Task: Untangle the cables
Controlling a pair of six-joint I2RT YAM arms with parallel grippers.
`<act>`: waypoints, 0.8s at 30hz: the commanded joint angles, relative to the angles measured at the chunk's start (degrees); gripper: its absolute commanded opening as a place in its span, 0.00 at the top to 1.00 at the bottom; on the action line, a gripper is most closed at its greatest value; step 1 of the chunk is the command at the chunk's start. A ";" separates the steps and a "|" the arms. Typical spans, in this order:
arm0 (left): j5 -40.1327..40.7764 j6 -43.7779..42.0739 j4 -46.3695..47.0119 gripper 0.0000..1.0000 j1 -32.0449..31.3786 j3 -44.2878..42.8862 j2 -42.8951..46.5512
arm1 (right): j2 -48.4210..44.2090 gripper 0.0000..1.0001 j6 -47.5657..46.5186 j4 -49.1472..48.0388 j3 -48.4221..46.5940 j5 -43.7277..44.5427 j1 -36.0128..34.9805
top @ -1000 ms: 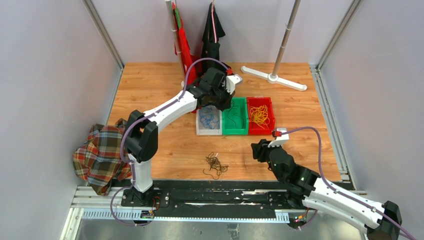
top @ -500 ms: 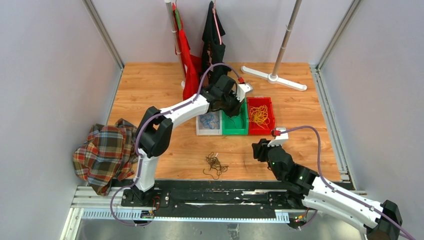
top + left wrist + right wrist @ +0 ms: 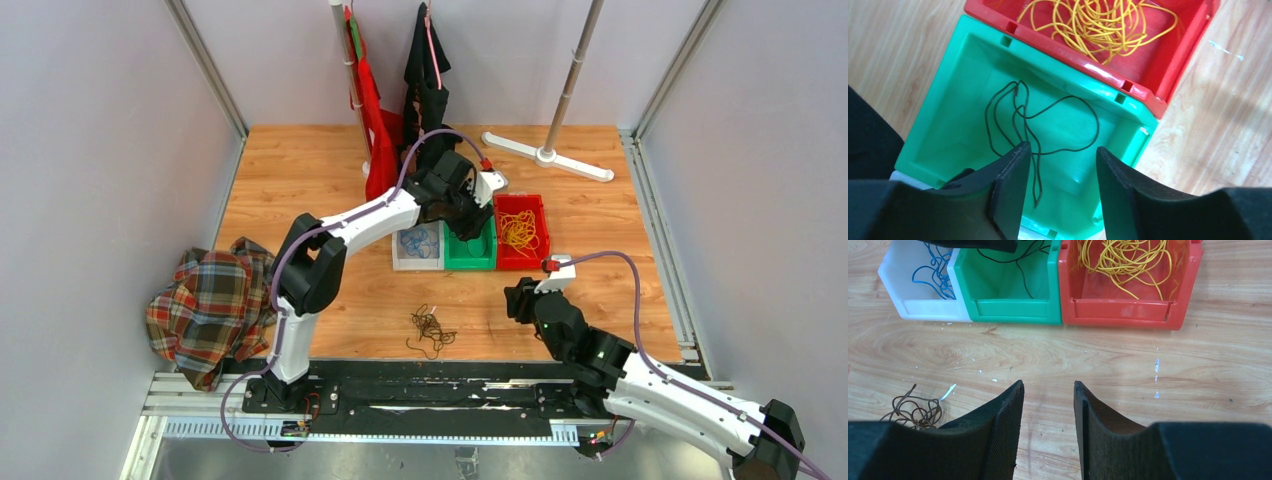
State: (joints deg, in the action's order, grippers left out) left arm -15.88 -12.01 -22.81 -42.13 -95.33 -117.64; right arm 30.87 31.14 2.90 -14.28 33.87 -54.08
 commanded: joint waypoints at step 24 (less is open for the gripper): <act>-18.54 -20.54 -27.90 0.25 -0.67 28.49 29.42 | 3.01 0.59 -1.07 -1.93 -3.16 -3.15 1.38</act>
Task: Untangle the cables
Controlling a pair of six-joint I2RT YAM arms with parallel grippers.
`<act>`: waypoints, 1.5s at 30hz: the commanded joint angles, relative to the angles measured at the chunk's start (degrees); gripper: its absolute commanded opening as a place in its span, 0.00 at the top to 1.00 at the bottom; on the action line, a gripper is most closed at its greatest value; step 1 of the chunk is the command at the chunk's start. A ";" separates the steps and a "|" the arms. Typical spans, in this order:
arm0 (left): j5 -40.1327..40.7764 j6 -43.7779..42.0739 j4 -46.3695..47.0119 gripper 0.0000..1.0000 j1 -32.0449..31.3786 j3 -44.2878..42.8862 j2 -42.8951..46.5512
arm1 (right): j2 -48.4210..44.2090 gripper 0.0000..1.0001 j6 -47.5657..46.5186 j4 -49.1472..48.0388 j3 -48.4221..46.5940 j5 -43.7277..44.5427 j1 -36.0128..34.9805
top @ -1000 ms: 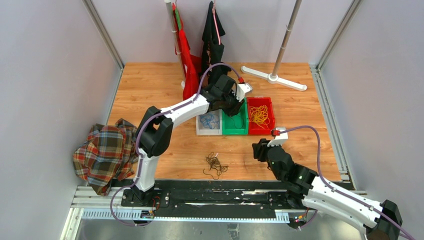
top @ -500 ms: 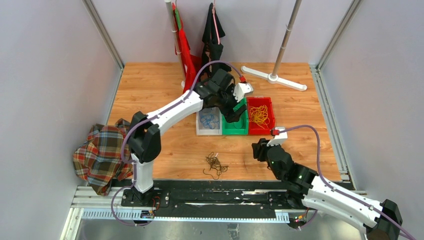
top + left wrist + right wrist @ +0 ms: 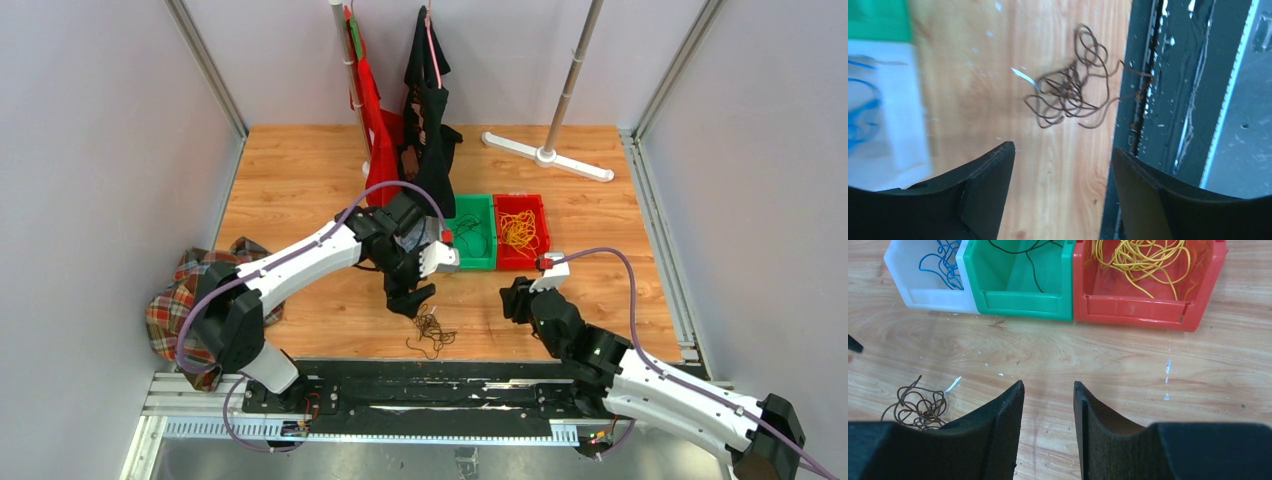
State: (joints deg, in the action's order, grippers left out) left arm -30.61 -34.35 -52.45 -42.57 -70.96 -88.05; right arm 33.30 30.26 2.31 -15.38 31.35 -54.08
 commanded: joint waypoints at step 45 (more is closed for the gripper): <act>-7.80 5.73 7.97 0.99 -0.94 3.56 4.71 | 16.89 0.44 -5.58 -20.43 -4.49 -35.37 0.88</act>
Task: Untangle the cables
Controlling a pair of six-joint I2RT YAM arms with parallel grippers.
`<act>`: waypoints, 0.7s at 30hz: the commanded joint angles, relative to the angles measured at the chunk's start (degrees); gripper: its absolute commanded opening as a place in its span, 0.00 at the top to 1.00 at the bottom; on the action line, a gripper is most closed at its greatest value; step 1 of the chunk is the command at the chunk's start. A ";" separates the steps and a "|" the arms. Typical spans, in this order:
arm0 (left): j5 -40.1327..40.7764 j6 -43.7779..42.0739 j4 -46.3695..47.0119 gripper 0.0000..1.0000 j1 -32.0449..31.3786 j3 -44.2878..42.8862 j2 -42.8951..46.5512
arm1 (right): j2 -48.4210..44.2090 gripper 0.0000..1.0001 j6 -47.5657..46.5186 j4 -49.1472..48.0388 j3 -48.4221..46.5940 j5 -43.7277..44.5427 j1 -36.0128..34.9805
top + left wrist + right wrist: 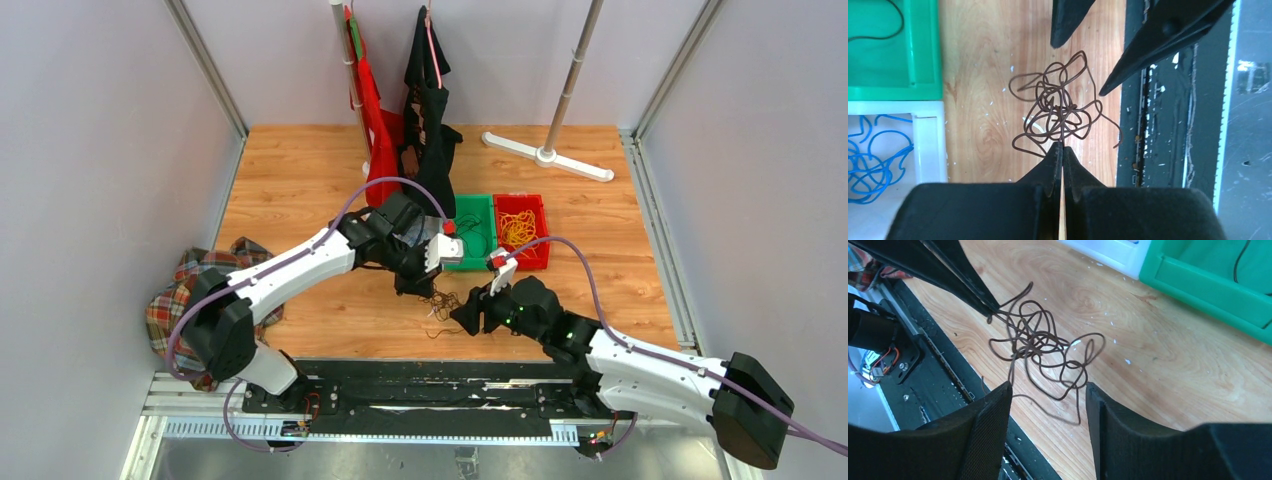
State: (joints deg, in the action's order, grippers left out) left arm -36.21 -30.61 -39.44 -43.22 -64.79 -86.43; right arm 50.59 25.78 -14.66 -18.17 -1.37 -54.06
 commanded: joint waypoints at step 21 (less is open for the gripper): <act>-8.26 9.98 -14.54 0.99 -0.28 -9.30 6.79 | 3.52 0.35 -14.02 -8.68 -8.66 11.65 -10.42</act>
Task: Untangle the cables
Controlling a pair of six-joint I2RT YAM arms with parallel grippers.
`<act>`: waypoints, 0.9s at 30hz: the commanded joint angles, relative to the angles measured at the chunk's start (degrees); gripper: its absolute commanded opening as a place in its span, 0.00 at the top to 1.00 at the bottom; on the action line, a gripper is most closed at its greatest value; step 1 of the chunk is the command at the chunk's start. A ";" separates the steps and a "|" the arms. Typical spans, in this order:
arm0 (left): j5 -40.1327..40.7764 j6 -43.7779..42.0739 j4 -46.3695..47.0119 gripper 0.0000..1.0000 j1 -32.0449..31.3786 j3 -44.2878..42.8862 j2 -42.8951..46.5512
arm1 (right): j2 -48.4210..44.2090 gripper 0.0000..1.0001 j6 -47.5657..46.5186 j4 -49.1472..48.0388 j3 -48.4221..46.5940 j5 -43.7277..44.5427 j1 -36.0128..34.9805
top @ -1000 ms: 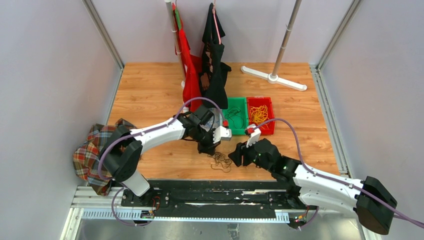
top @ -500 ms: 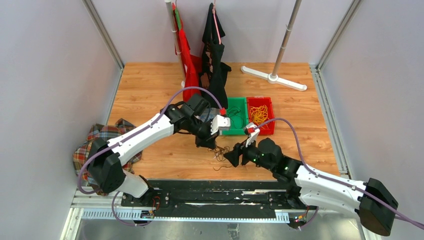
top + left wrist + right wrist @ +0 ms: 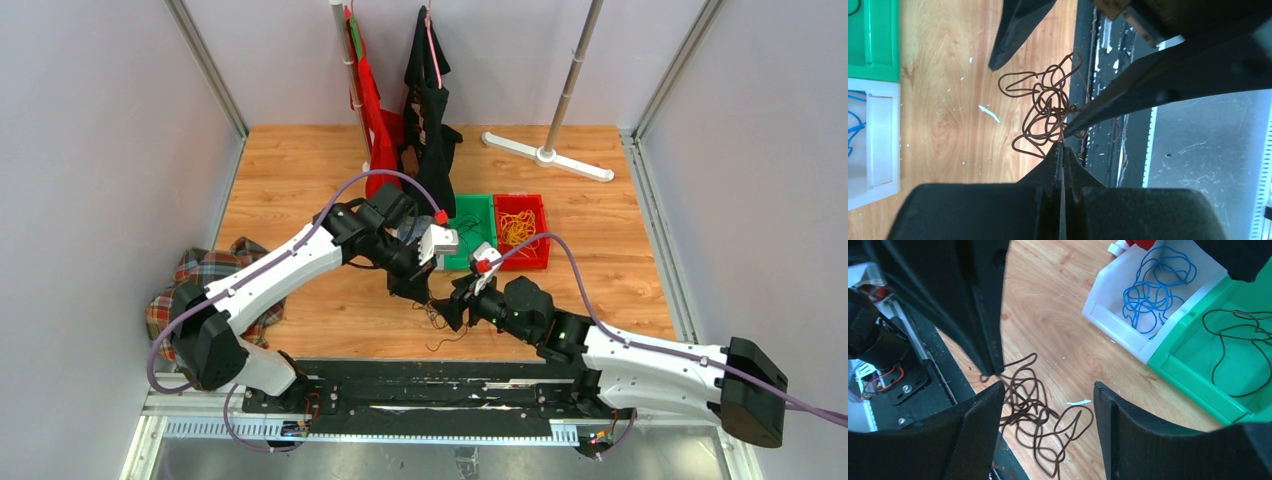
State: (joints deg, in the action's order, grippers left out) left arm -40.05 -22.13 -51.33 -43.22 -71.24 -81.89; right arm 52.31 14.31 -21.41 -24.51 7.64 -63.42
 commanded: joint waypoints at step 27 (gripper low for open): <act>-10.06 -1.45 -12.29 0.99 3.23 -17.42 3.13 | -8.41 0.95 7.25 0.97 12.41 19.01 -3.47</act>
State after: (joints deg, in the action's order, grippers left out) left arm -52.60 -22.50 -61.89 -41.23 -84.27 -80.68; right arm 49.52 18.02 -26.15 -14.98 21.08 -66.06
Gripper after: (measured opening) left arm 0.011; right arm 0.130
